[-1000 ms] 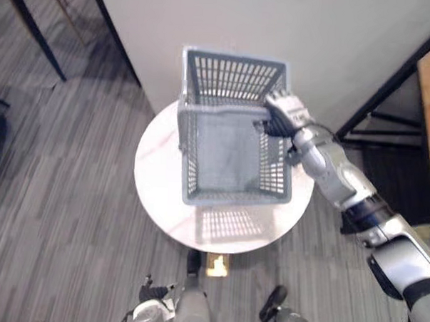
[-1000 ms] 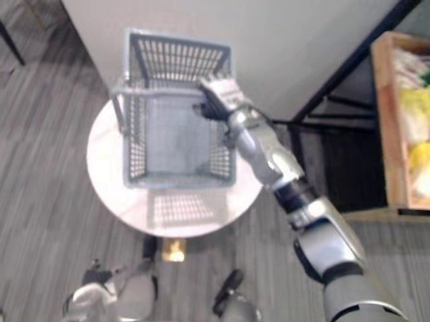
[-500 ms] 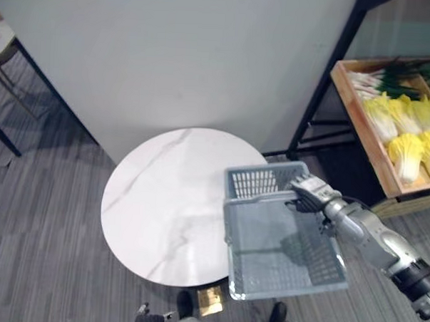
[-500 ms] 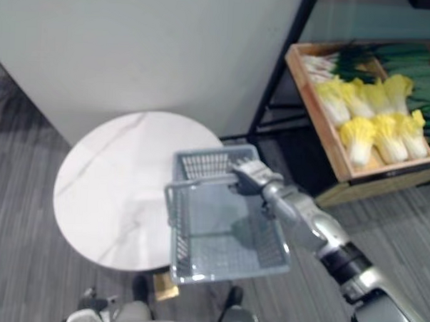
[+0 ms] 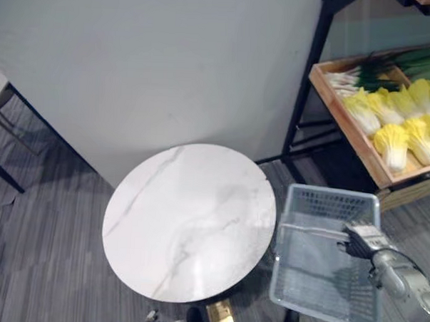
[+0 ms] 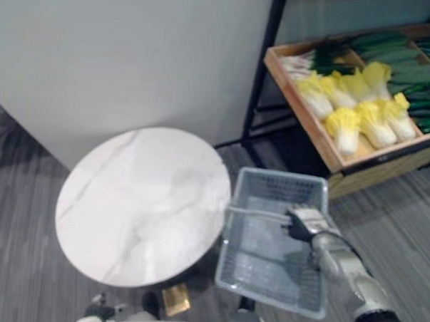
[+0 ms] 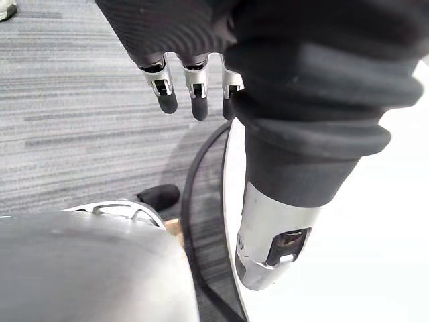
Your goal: Pick vegetable in the basket
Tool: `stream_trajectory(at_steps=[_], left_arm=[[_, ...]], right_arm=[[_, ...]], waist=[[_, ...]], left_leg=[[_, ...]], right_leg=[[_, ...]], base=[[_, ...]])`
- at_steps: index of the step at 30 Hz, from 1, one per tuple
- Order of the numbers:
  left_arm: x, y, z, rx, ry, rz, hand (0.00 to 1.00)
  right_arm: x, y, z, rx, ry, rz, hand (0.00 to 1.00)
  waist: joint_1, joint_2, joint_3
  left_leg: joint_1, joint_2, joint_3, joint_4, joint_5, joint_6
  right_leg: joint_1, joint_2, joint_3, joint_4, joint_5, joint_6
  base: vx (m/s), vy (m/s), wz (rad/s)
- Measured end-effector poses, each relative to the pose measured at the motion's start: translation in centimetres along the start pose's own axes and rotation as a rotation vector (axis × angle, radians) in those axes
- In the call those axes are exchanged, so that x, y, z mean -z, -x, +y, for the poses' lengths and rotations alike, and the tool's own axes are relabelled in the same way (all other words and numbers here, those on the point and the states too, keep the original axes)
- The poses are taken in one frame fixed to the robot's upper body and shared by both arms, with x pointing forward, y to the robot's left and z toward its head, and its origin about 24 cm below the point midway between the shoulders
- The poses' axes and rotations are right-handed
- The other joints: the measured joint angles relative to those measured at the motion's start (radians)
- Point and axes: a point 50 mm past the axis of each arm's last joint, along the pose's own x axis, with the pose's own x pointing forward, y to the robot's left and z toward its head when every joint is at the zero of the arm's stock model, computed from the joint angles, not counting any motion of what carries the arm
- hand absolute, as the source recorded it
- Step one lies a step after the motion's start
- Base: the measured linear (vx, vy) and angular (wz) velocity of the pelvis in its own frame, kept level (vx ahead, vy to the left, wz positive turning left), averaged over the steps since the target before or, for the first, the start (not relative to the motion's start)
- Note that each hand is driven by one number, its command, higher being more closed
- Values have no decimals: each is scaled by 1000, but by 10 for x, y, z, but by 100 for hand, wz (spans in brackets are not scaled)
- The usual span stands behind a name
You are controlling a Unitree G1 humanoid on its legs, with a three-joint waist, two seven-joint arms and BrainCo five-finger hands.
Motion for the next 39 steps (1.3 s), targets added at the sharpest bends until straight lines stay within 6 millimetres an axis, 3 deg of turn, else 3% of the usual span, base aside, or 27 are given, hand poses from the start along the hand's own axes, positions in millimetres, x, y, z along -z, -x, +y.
stream_trajectory(at_steps=[4,6,10,11,12,13,14,15,17,18,19,20,21,22,23,24,25,26,27,28,30,31,32,33,35,37,39], left_arm=[[11,4,-3,8,-20,23,0],[10,4,-5,10,-16,19,0],[8,3,-4,10,-28,9,0],[3,0,11,-15,-74,-15,0],[-5,-3,14,-24,-86,-35,0],[-8,-3,13,-25,-81,-40,0],[-7,-8,32,-82,-51,-2,0],[-7,-7,32,-76,-68,-5,0],[-12,-8,31,-71,-70,-17,0],[-11,-8,28,-64,-66,-16,0],[-9,-8,27,-62,-63,-7,0],[-7,-7,27,-70,-31,3,0],[-5,-7,30,-85,-6,8,0],[-2,-6,36,-114,45,16,0],[-1,-6,35,-121,76,20,0],[2,-4,34,-126,97,29,0],[1,-4,27,-112,108,23,0],[-12,-7,30,-122,111,-10,0],[-16,-8,30,-124,112,-19,0],[-18,-8,26,-115,120,-22,0],[-11,-6,20,-104,124,-4,0],[-6,-4,19,-101,119,3,0],[-1,-2,16,-93,114,11,0],[4,0,13,-85,112,25,0],[9,1,13,-84,123,35,0],[6,2,10,-75,124,13,0],[8,3,7,-64,128,14,0]], right_arm=[[15,10,10,3,-27,101,100],[19,11,9,16,-27,133,100],[22,12,9,65,-60,167,100],[10,12,7,142,-140,183,100],[5,10,4,160,-142,169,100],[2,8,2,171,-149,166,100],[-17,-12,-16,251,-165,92,100],[-18,-11,-12,241,-170,89,100],[-17,-11,-13,241,-166,91,100],[-16,-9,-10,231,-167,98,100],[-17,-9,-10,229,-169,97,100],[-20,-10,-11,234,-171,86,100],[-25,-14,-12,228,-172,62,100],[-36,-23,-16,234,-173,13,100],[-44,-29,-19,242,-179,-17,100],[-62,-40,-27,267,-190,-84,100],[-69,-46,-34,284,-181,-126,100],[-82,-55,-38,294,-200,-163,100],[-86,-57,-37,291,-208,-178,100],[-91,-55,-30,265,-208,-194,100],[-85,-42,-8,194,-216,-162,100],[-80,-38,-3,174,-209,-147,100],[-71,-33,1,148,-184,-119,100],[-64,-32,-1,142,-156,-102,100],[-58,-31,-2,132,-128,-85,100],[-51,-30,-2,118,-75,-68,100],[-48,-29,-2,113,-62,-63,100]], waist=[[-4,7,-5],[-1,8,-6],[-17,-4,0],[-30,-69,10],[-31,-91,24],[-20,-75,36],[-2,-117,69],[-26,-129,70],[-25,-138,77],[-21,-116,68],[-14,-99,60],[-13,-107,61],[-15,-155,41],[6,-158,28],[8,-149,19],[35,-113,-1],[35,-103,-1],[43,-134,17],[52,-138,26],[57,-111,40],[31,-69,50],[28,-65,49],[20,-45,35],[14,-34,36],[11,-33,45],[25,-39,58],[33,-28,64]], left_leg=[[32,-8,27,7,-26,-6],[13,-26,-65,75,-102,-20],[1,-61,-73,129,-147,2],[-2,-103,-7,154,-183,33],[-20,-100,4,204,-222,52],[-16,-55,29,210,-240,57],[2,2,153,261,-264,98],[25,3,143,256,-260,98],[30,-4,148,252,-262,93],[34,10,148,214,-237,96],[34,26,162,188,-211,105],[41,13,205,175,-180,97],[47,-20,251,215,-182,106],[-5,25,324,345,-198,130],[-52,72,353,406,-195,142],[-92,68,368,322,-192,122],[-60,64,423,268,-177,114],[-68,75,487,315,-189,93],[-70,100,509,358,-193,88],[-54,172,526,447,-214,64],[-5,263,522,558,-222,61],[0,282,522,573,-224,59],[8,300,516,580,-225,57],[4,300,477,581,-222,62],[-24,246,354,581,-224,57],[-58,119,163,590,-231,52],[-59,63,108,585,-248,72]], right_leg=[[-9,-2,55,5,-1,8],[-29,-13,88,14,2,14],[-40,-46,127,25,16,23],[-109,-72,212,56,51,35],[-142,-70,205,79,83,17],[-147,-34,164,50,173,-28],[-226,-36,-115,444,-22,-202],[-203,-91,-148,673,-76,-187],[-187,-93,-163,666,-48,-153],[-169,-45,-158,592,-30,-126],[-147,-32,-157,555,-44,-127],[-148,-77,-188,674,-101,-180],[-141,-162,-205,800,-119,-194],[-153,-118,-213,715,-138,-195],[-146,-61,-206,611,-129,-185],[-103,16,-169,409,-134,-164],[-107,10,-198,399,-176,-133],[-77,13,-201,308,-213,-86],[-54,33,-208,244,-215,-94],[-4,89,-199,166,-186,-137],[113,155,-187,84,-172,-156],[132,171,-182,67,-169,-159],[139,192,-149,44,-168,-162],[133,204,-113,27,-155,-176],[131,196,-68,7,-137,-184],[132,164,-10,-5,-109,-185],[138,163,19,-4,-107,-183]], base=[[-28,12,-41],[-9,29,-37],[-7,98,-34],[-60,178,-105],[-144,181,-156],[-380,65,-279],[-400,32,-250],[-326,21,-207],[-110,-54,-19],[-98,-60,-21],[-52,-12,-19],[13,-34,-34],[-3,-135,-85],[-16,-191,-112],[-131,-241,-165],[-179,-150,-169],[-154,-180,-198],[-90,-182,-150],[-38,-304,-137],[-45,-276,-94],[-62,-286,-47],[-66,-220,-28],[-47,-80,-57],[-40,-42,-77],[-28,-6,-73],[-18,27,-88],[28,69,-64]])
